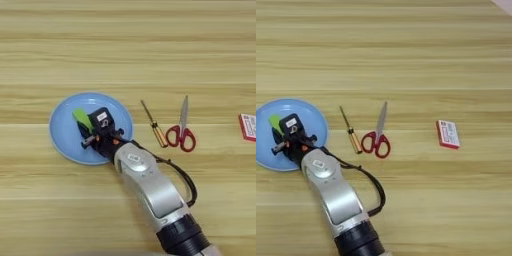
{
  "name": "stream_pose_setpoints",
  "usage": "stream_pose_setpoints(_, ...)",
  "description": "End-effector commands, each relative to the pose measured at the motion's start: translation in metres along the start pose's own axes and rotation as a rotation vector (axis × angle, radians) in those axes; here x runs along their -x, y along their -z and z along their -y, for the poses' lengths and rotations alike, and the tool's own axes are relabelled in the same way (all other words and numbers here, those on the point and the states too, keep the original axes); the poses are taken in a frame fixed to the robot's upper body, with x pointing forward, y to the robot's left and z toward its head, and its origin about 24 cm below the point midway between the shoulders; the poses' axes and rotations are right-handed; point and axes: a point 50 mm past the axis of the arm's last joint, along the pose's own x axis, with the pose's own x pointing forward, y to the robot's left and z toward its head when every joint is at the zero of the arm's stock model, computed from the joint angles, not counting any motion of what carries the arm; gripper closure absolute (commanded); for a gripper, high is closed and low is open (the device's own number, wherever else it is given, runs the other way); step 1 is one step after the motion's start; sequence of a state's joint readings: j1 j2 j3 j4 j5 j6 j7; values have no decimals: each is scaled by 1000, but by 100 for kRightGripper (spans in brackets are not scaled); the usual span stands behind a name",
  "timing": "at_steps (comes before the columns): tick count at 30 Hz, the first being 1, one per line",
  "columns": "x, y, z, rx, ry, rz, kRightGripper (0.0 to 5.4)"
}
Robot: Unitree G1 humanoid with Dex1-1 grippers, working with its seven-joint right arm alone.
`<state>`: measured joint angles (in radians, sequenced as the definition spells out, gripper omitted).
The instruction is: Move the objects on the table
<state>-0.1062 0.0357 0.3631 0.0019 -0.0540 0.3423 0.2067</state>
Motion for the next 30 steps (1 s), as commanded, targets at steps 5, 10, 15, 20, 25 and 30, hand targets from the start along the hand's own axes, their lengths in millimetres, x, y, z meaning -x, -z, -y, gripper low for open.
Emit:
stream_pose_setpoints(5, -8, -30, -1, 58, -5, 92, 402)
stream_pose_setpoints(10, -7, -30, 0, 67, -1, 92, 362)
stream_pose_setpoints(15, -6, -31, 0, 71, 2, 93, 311)
stream_pose_setpoints(20, -6, -33, 0, 73, 0, 96, 256)
stream_pose_setpoints(25, -5, -34, 1, 76, 1, 102, 208)
stream_pose_setpoints(30, -2, -40, 5, 79, 16, 122, 151)
